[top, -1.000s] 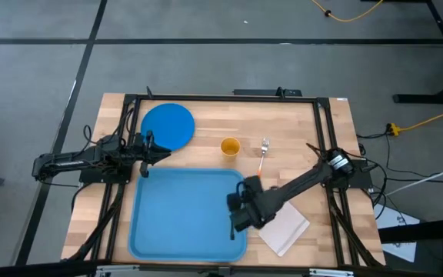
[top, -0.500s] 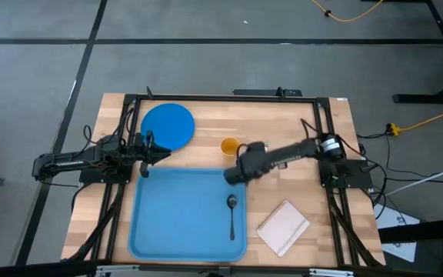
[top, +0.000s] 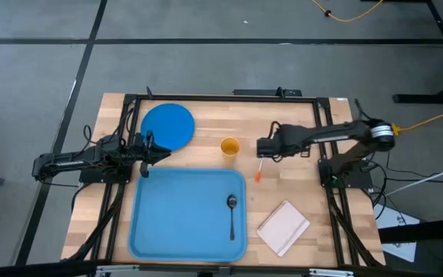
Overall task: Pick and place plate/cup/fork/spoon on tray
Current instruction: Put the orange fork on the blue tray
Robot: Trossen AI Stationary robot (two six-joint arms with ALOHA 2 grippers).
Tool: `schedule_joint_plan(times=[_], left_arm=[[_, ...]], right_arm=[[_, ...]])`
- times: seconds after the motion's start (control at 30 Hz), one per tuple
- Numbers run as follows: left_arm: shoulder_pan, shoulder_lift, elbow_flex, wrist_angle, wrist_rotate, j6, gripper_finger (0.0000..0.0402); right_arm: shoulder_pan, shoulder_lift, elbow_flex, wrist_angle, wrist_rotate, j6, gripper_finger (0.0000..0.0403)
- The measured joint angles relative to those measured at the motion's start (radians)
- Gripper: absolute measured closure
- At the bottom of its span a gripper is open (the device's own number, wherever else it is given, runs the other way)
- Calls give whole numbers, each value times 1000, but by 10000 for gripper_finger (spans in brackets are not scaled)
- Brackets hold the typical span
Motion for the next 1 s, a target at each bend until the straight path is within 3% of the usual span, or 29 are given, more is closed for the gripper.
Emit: schedule_joint_plan(times=[0.17, 0.27, 0.53, 1.0], left_arm=[[0, 0, 0, 0, 0, 0, 343], [0, 0, 0, 0, 0, 0, 343], [0, 0, 0, 0, 1, 0, 343], [0, 0, 0, 0, 0, 0, 343]], right_arm=[[8, -7, -199, 527, 10, -124, 350], [7, 27, -279, 708, 7, -177, 350], [4, 40, -335, 726, -34, -109, 350], [-21, 41, -334, 765, -102, -173, 350]])
